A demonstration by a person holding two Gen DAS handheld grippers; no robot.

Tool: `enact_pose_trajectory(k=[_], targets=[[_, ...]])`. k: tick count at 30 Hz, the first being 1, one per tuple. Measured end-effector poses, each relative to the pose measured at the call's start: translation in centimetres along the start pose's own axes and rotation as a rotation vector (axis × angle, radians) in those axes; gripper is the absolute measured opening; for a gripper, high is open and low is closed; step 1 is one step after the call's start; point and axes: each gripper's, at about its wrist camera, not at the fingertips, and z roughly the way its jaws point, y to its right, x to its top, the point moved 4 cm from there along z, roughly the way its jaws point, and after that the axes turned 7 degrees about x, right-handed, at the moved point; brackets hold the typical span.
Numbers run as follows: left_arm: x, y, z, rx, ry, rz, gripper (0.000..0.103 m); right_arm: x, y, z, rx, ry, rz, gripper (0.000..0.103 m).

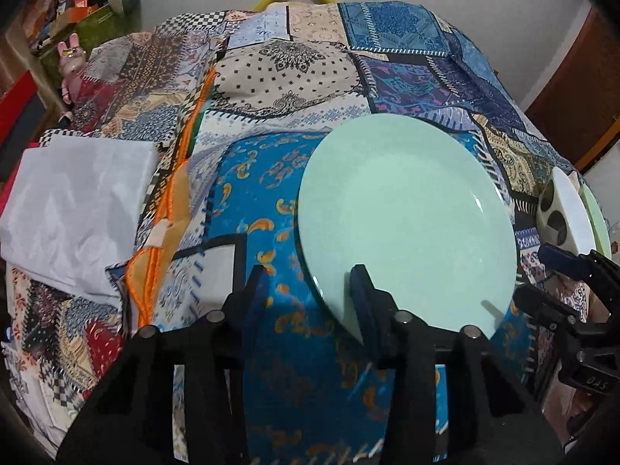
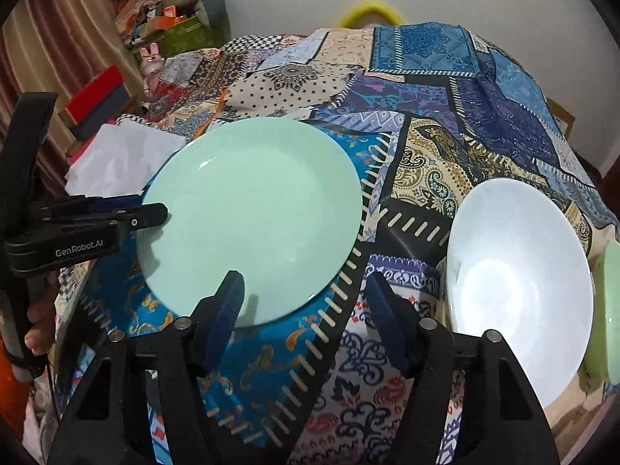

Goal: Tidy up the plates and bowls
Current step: 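Grip the mint green plate rim with both tools, then lift the mint green plate with both tools and carry it toward the white plate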

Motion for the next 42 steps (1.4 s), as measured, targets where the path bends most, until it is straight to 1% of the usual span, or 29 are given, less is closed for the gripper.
enact_pose_trajectory(k=[1,2,3,4,5,6,10,15,17,19,23,27,29,31,33,36,38,42], targets=[[0.2,0.1,0.1,0.001,0.005,0.002,0.041,0.1,0.1,0.0,0.004,0.000,0.005,0.053],[0.3,0.1,0.2,-0.003,0.009,0.004,0.040,0.3,0.1,0.0,0.005,0.006,0.010,0.049],[0.5,0.2,0.2,-0.005,0.011,0.005,0.040,0.4,0.1,-0.1,0.018,0.011,0.017,0.039],[0.6,0.2,0.3,-0.006,0.013,0.005,0.038,0.4,0.0,-0.1,0.065,-0.001,0.033,0.036],[0.8,0.3,0.4,-0.005,0.014,0.008,0.038,0.3,0.0,0.1,0.098,-0.015,0.051,0.036],[0.8,0.3,0.4,-0.005,0.016,0.011,0.038,0.2,0.0,0.3,0.104,-0.020,0.060,0.036],[1.0,0.5,0.5,-0.002,0.022,0.022,0.037,-0.3,0.5,1.4,0.058,-0.045,0.077,0.036],[1.2,0.8,0.8,0.003,0.030,0.040,0.033,0.2,0.9,2.3,0.052,-0.065,0.098,0.035],[1.3,1.0,0.8,-0.004,0.029,0.050,0.026,0.5,0.9,2.5,0.050,-0.071,0.100,0.036],[1.4,1.1,0.8,0.002,0.031,0.055,0.026,0.6,0.9,2.6,0.046,-0.076,0.097,0.035],[0.9,0.7,0.4,-0.012,0.025,0.055,0.025,0.4,0.8,2.4,0.061,-0.084,0.087,0.033],[-0.5,0.4,-0.5,-0.005,0.026,0.070,0.025,-0.4,-0.1,2.1,0.094,-0.105,0.055,0.030],[-1.5,0.0,-1.1,-0.004,0.022,0.066,0.025,-1.0,-1.0,1.9,0.105,-0.120,0.015,0.030],[-2.8,-0.6,-1.8,-0.007,0.016,0.055,0.025,-1.9,-1.9,1.5,0.122,-0.136,-0.030,0.028],[-4.2,-1.0,-2.6,-0.012,0.009,0.045,0.025,-2.7,-2.7,1.0,0.154,-0.155,-0.052,0.028],[-6.2,-1.6,-3.8,-0.032,0.002,0.041,0.025,-3.4,-3.1,0.8,0.172,-0.174,-0.082,0.028],[-7.2,-1.8,-4.3,-0.042,-0.006,0.036,0.025,-3.2,-3.1,0.9,0.171,-0.174,-0.080,0.028],[-7.8,-1.6,-4.6,-0.018,0.000,0.039,0.025,-2.3,-2.4,1.9,0.177,-0.174,-0.035,0.028]])
